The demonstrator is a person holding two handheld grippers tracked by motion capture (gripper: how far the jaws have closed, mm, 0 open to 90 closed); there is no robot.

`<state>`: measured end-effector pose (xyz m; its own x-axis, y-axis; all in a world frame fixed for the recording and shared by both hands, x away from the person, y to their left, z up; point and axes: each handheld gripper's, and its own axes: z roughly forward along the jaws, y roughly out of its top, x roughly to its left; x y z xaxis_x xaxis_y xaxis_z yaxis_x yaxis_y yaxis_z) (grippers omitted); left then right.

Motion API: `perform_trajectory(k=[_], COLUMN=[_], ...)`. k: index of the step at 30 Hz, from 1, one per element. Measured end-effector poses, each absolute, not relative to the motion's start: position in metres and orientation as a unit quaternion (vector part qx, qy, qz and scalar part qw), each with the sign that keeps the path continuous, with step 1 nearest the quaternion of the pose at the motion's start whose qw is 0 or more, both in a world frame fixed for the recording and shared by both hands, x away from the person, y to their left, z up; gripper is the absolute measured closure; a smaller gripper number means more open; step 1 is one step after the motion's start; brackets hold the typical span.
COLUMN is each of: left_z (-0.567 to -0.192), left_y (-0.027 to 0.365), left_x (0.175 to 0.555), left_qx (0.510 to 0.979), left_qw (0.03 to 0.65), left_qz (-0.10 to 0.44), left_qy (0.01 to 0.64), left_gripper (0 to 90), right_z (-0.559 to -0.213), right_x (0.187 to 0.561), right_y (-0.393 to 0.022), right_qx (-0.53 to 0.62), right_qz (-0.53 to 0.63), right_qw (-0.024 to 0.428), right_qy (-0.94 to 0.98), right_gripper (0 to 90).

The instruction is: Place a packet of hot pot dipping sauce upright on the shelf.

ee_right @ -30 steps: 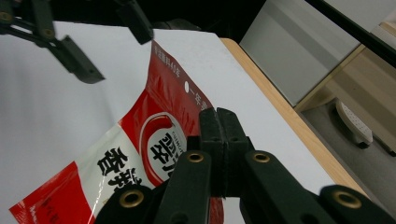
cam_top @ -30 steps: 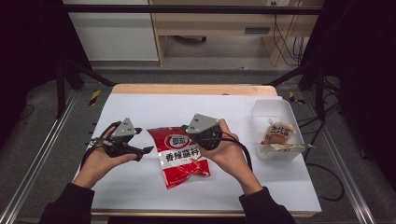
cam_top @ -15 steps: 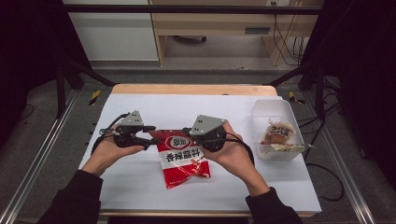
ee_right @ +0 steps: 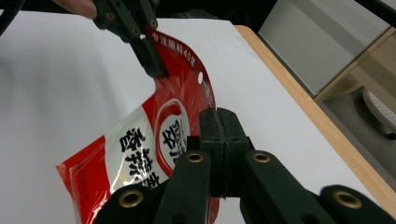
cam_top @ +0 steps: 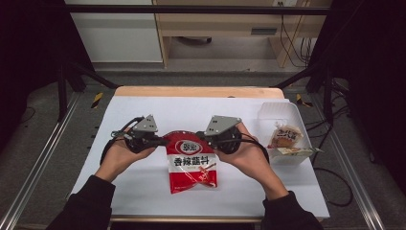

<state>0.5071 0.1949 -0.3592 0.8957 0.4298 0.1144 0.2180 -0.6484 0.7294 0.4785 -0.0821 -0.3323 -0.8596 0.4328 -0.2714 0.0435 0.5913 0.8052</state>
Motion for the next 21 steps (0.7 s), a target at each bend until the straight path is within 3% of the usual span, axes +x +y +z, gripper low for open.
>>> perform_trajectory(k=[2,6,15,21], left_z=[-0.353,-0.340,-0.316,-0.308], left_y=[0.195,0.195,0.191,0.193], left_x=[0.504,0.498,0.483,0.480], left_qx=[0.896,0.896,0.899,0.895], left_qw=[0.382,0.384,0.376,0.384], left_qz=[0.146,0.160,0.192,0.196], left_qy=[0.174,0.159,0.119,0.116], left_gripper=[89.9,90.0,90.0,90.0], right_z=[-0.330,-0.325,-0.310,-0.316], right_x=[0.479,0.479,0.482,0.486], right_y=[-0.086,-0.088,-0.089,-0.085], right_qx=[0.138,0.133,0.131,0.132], right_qz=[0.430,0.427,0.408,0.391], right_qw=[0.221,0.220,0.219,0.188], right_qy=[0.864,0.867,0.877,0.891], right_gripper=[88.1,72.0,48.6,45.8])
